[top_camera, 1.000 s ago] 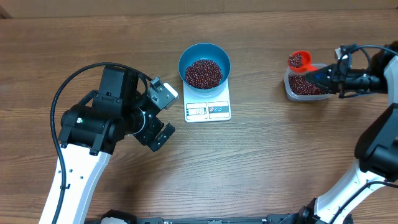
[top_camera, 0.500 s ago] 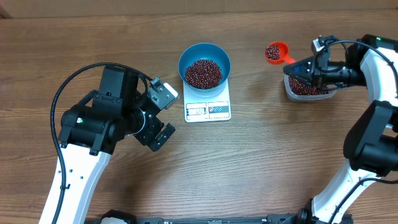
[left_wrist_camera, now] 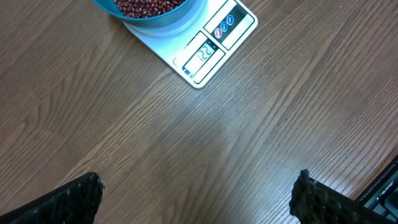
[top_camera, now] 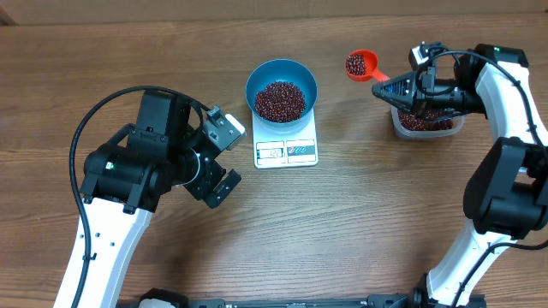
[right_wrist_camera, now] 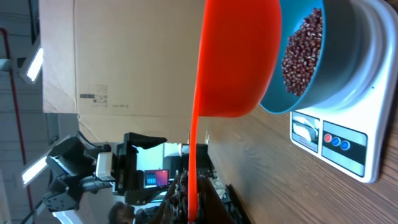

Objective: Scoop item into bowl and weigh 150g on scale
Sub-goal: 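Lift the filled scoop up out of the tub with right gripper, then carry the filled scoop left over the blue bowl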

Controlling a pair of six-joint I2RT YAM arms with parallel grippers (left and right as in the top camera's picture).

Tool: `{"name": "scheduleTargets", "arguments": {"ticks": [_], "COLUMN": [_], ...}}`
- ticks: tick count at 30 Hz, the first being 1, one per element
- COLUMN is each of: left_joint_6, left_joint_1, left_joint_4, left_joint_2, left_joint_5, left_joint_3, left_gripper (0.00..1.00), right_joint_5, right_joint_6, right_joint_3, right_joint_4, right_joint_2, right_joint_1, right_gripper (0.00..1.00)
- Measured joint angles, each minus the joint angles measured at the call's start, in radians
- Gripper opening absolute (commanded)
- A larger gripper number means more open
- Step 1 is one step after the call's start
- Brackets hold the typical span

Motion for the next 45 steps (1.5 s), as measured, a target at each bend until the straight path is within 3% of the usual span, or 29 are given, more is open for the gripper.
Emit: {"name": "scheduleTargets", "arguments": {"ticks": [14,24,33,45], "left_joint_6": [0.0,0.0,0.0,0.0], "left_joint_1": [0.0,0.0,0.0,0.0], "left_joint_4": [0.0,0.0,0.0,0.0], "left_joint_2": [0.0,0.0,0.0,0.0], "left_joint_5": [0.0,0.0,0.0,0.0], "left_joint_3": [0.0,0.0,0.0,0.0], "left_gripper": [1.0,1.0,1.0,1.0], "right_joint_5": [-0.03,-0.005,0.17,0.567], "right_joint_6": [0.019,0.13,0.383,0.465], "right_joint_3": [0.0,0.003,0.085,0.144], "right_joint_4": [0.026,0.217,0.426,0.475], "right_joint_2": [0.0,0.0,0.0,0.0], "right_joint_1": [0.039,0.09,0.21,0.377], "right_gripper": [0.04,0.04,0.04,0.04]}}
